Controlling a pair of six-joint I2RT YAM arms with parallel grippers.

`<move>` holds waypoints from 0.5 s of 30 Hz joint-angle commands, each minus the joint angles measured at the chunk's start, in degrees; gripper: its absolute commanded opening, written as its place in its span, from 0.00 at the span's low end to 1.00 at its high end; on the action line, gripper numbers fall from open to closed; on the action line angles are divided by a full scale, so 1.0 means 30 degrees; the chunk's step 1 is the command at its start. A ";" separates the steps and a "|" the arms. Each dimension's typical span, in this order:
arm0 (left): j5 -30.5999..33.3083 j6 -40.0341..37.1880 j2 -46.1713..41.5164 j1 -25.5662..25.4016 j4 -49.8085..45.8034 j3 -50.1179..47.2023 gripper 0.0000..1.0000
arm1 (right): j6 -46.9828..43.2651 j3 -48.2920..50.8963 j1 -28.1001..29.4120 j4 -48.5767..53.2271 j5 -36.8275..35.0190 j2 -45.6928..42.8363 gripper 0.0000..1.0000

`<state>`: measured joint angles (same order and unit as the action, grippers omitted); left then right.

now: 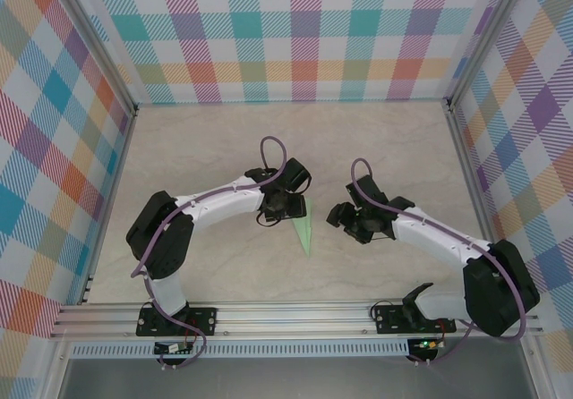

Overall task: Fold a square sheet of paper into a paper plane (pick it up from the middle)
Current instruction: Fold the wing for the fifth time at the center of the table.

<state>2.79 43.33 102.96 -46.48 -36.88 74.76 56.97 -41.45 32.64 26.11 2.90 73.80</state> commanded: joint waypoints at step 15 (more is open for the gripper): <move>-0.0202 0.0249 0.2987 -0.0115 -0.2197 0.3530 0.62 | -0.1694 -0.0247 -0.1664 -0.1589 0.2013 0.0829 0.65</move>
<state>2.46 43.66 110.37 -46.48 -40.01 82.70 53.91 -42.85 28.23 23.44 7.18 75.57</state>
